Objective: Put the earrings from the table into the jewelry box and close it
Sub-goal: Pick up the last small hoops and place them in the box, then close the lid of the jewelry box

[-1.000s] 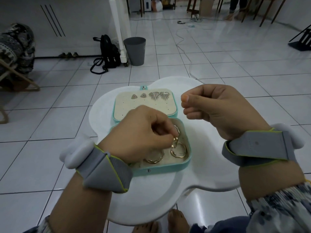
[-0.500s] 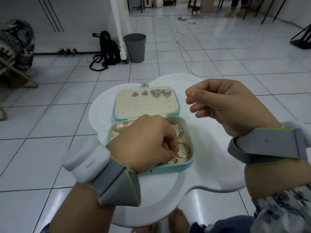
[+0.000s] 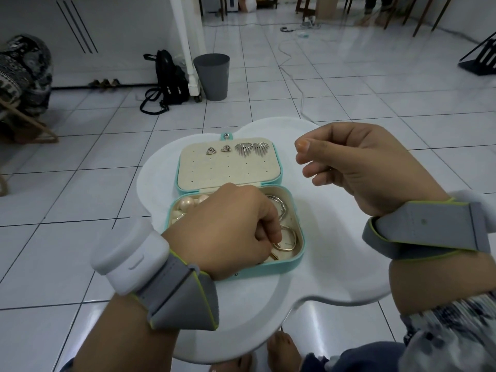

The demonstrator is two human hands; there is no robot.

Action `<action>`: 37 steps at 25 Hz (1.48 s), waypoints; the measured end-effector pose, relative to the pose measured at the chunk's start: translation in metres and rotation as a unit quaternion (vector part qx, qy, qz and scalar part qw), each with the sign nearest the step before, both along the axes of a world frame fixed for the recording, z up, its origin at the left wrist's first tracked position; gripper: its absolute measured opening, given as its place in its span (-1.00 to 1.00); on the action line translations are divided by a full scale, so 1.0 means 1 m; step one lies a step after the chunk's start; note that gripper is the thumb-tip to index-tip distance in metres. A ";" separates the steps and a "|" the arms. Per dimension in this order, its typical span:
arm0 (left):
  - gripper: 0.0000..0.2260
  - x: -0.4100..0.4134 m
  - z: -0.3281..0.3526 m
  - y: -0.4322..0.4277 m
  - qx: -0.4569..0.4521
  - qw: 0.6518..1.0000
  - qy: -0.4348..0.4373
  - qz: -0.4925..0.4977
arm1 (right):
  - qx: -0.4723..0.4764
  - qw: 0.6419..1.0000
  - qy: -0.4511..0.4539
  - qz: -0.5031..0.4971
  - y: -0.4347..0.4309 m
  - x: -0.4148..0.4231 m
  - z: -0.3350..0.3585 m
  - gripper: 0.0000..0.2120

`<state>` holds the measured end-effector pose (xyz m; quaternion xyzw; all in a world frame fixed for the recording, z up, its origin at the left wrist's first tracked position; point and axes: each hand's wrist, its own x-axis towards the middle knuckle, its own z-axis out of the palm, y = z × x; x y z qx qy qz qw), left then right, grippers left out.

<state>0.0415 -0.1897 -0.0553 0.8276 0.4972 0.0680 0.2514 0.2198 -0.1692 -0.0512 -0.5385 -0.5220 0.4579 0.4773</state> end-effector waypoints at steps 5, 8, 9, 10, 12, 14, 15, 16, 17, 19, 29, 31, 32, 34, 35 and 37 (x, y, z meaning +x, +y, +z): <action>-0.83 -0.003 -0.001 0.002 0.001 1.000 -0.007 0.006 | -0.001 1.000 -0.004 -0.005 0.001 0.000 -0.001 -0.94; -0.86 -0.005 -0.002 0.004 -0.011 1.000 -0.018 0.004 | 0.001 1.000 -0.008 -0.004 0.003 0.000 -0.002 -0.94; -0.87 -0.007 -0.001 0.005 -0.017 1.000 -0.024 0.004 | 0.001 1.000 -0.011 -0.003 0.003 0.000 -0.002 -0.94; -0.88 -0.009 0.000 0.006 -0.027 0.999 -0.038 0.008 | 0.002 1.000 -0.015 -0.003 0.003 0.000 -0.002 -0.94; -0.90 -0.017 0.005 0.010 -0.044 0.994 -0.095 0.031 | 0.002 1.000 -0.026 -0.004 0.002 -0.001 -0.003 -0.94; -0.91 -0.027 0.009 0.017 -0.028 0.980 -0.176 0.094 | 0.000 0.999 -0.048 -0.014 0.004 -0.004 -0.006 -0.93; -0.91 -0.033 0.008 0.022 -0.014 0.964 -0.221 0.145 | -0.003 0.998 -0.066 -0.024 0.005 -0.005 -0.008 -0.93; -0.89 -0.039 0.005 0.028 0.003 0.943 -0.262 0.205 | -0.006 0.996 -0.087 -0.036 0.007 -0.007 -0.012 -0.92; -0.88 -0.046 0.000 0.035 0.036 0.921 -0.282 0.265 | -0.011 0.993 -0.106 -0.046 0.010 -0.010 -0.016 -0.93; -0.86 -0.057 -0.013 0.048 0.115 0.897 -0.243 0.350 | -0.019 0.986 -0.152 -0.063 0.016 -0.016 -0.024 -0.96; -0.49 -0.078 -0.041 0.067 -0.017 0.884 -0.209 0.418 | -0.067 0.962 -0.259 -0.054 0.032 -0.038 -0.036 -0.65; -0.47 -0.080 -0.040 0.068 -0.030 0.878 -0.230 0.418 | -0.069 0.970 -0.225 -0.061 0.034 -0.037 -0.036 -0.72; -0.49 -0.079 -0.040 0.068 -0.033 0.877 -0.239 0.416 | -0.070 0.973 -0.209 -0.066 0.035 -0.036 -0.037 -0.74; -0.59 -0.079 -0.041 0.068 -0.025 0.873 -0.260 0.411 | -0.069 0.980 -0.170 -0.076 0.038 -0.034 -0.038 -0.72; -0.63 -0.079 -0.042 0.069 -0.015 0.869 -0.278 0.410 | -0.067 0.984 -0.144 -0.083 0.039 -0.034 -0.039 -0.71; -0.69 -0.079 -0.042 0.070 0.006 0.853 -0.327 0.407 | -0.053 0.989 -0.099 -0.100 0.041 -0.032 -0.040 -0.70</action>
